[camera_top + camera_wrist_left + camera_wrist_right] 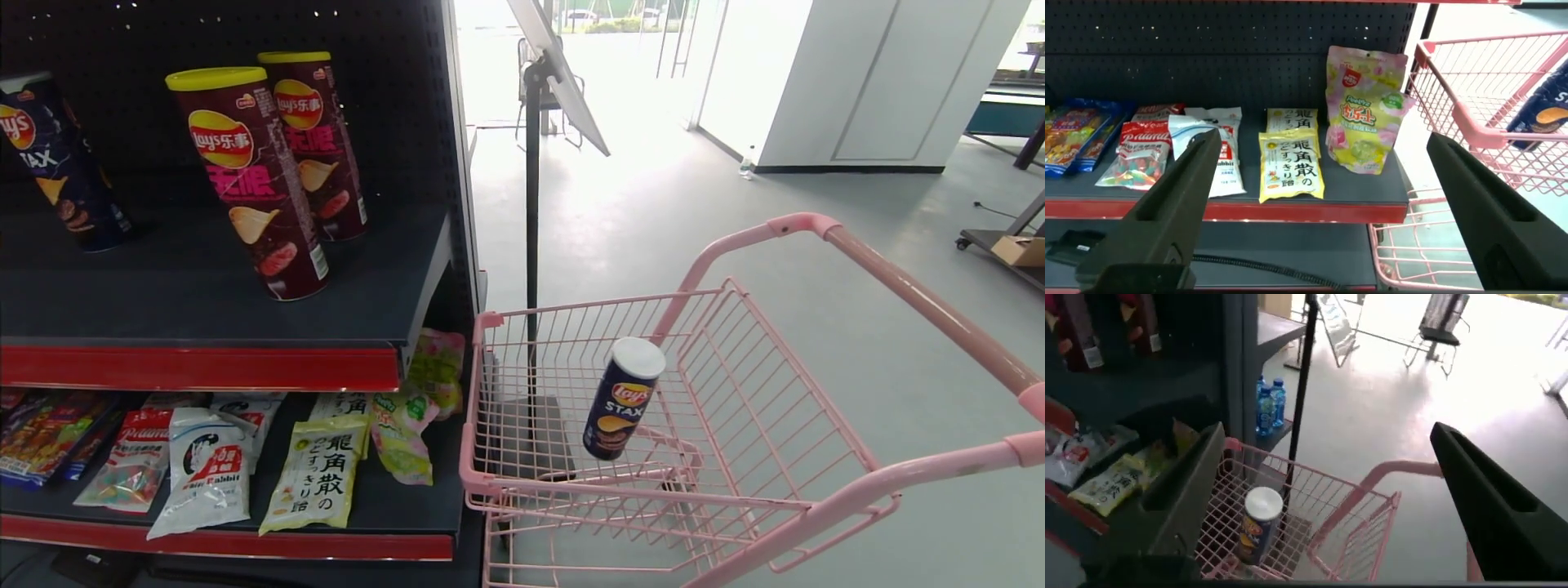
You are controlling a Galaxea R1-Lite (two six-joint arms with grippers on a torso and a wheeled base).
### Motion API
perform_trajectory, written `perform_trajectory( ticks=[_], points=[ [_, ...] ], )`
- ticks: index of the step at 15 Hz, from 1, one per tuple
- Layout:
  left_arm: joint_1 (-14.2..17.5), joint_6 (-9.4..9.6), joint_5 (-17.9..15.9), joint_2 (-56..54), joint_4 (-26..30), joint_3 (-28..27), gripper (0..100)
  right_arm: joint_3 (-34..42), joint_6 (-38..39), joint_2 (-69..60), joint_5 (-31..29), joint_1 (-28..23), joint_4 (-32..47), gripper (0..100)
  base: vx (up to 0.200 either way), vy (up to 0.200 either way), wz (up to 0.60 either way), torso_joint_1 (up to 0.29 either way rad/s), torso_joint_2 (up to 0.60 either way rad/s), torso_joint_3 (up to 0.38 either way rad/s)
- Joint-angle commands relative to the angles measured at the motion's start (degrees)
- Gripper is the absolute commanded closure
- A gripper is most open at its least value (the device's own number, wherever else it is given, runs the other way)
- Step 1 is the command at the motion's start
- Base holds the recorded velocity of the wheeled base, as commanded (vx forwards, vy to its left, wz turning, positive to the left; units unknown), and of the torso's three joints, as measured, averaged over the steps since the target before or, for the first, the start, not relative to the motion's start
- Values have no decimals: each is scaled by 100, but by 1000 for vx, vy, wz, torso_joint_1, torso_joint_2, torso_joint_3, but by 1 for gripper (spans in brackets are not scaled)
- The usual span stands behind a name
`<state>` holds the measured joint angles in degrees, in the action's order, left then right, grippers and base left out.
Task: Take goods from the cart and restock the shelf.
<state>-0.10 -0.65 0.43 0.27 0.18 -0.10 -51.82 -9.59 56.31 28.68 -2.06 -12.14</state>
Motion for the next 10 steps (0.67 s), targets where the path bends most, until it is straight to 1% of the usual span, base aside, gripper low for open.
perform_trajectory(
  ticks=[1,2,5,6,7,8,10],
  points=[
    [1,3,1,0,-1,1,0,-865,-1853,3352,2634,-787,-1212,0,0,0,0,0,0,0],
    [1,-6,1,0,-1,1,0,-548,-2134,3519,2704,-857,-1203,0,0,0,0,0,0,0],
    [1,-6,1,0,-1,1,0,-47,-2917,4116,2941,-1227,-1203,0,0,0,0,0,0,0],
    [1,3,1,0,-1,1,0,234,-3303,4345,3020,-1227,-1203,0,0,0,0,0,0,0],
    [1,3,1,0,-1,1,0,269,-3532,4529,3126,-1139,-1203,0,0,0,0,0,0,0],
    [1,3,1,0,-1,1,0,234,-3585,4679,3222,-981,-1203,0,0,0,0,0,0,0],
    [1,3,1,0,-1,1,0,146,-3602,4978,3231,-726,-1203,0,0,0,0,0,0,0]
  ],
)
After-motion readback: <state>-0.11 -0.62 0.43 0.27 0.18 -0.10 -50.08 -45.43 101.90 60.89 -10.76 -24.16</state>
